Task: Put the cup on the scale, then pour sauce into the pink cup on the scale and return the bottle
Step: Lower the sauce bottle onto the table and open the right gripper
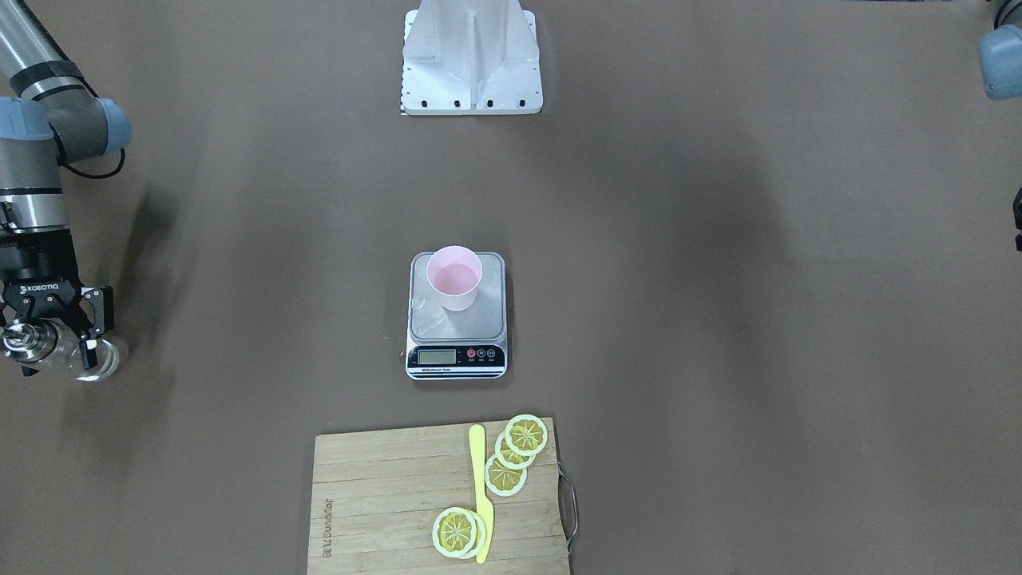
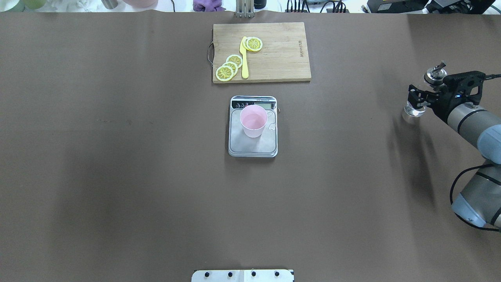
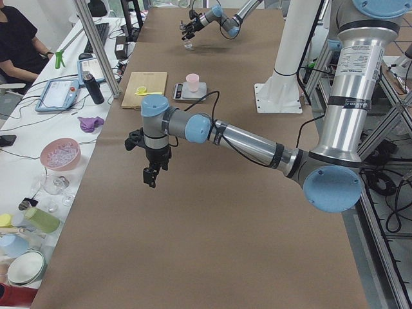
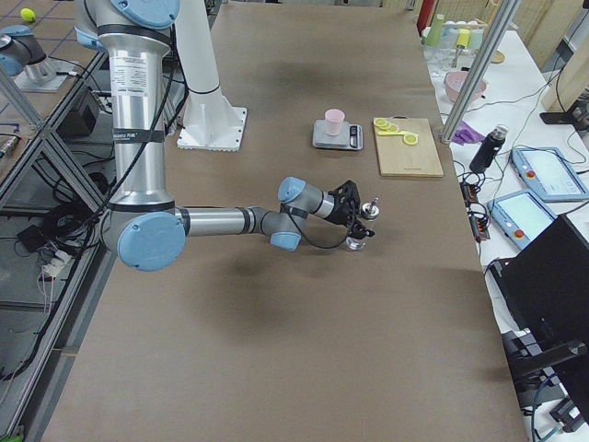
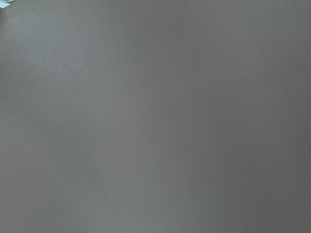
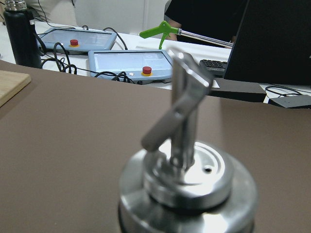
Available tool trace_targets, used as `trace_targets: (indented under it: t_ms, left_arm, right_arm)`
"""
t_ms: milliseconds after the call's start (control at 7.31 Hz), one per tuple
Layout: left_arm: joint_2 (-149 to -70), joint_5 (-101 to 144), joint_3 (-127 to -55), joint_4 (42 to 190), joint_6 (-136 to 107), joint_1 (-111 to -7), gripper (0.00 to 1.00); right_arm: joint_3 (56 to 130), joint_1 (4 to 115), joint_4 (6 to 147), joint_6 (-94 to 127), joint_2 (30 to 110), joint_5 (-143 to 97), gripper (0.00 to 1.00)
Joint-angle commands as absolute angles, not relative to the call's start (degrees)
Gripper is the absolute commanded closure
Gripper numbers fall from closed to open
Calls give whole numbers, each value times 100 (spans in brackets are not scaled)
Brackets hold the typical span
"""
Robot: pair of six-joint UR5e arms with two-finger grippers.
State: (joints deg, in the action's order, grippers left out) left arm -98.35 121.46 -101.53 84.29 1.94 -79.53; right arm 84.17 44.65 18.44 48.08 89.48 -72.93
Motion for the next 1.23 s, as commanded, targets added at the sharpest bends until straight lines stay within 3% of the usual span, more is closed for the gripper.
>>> trace_targets:
  t_ms: [0, 547, 684, 958, 1095]
  left_arm:
    - [-9835, 12146, -10151, 8429, 193, -7945, 1]
    - [-9835, 12138, -10160, 8429, 202, -7954, 1]
    - [-9835, 12138, -10151, 8429, 202, -7954, 1]
    - [-9835, 12138, -10160, 8420, 202, -7954, 1]
    - [-9835, 12138, -10169, 8420, 202, -7954, 1]
  right_arm:
    - [8402, 4465, 1846, 4808, 8947, -7295, 85]
    - [7929, 4456, 1302, 4799, 8939, -7312, 76]
    - [7919, 4465, 1309, 4799, 8930, -7321, 64]
    - [7928, 4465, 1301, 4746, 8930, -7435, 1]
    - [7989, 4482, 1292, 4755, 8947, -7540, 0]
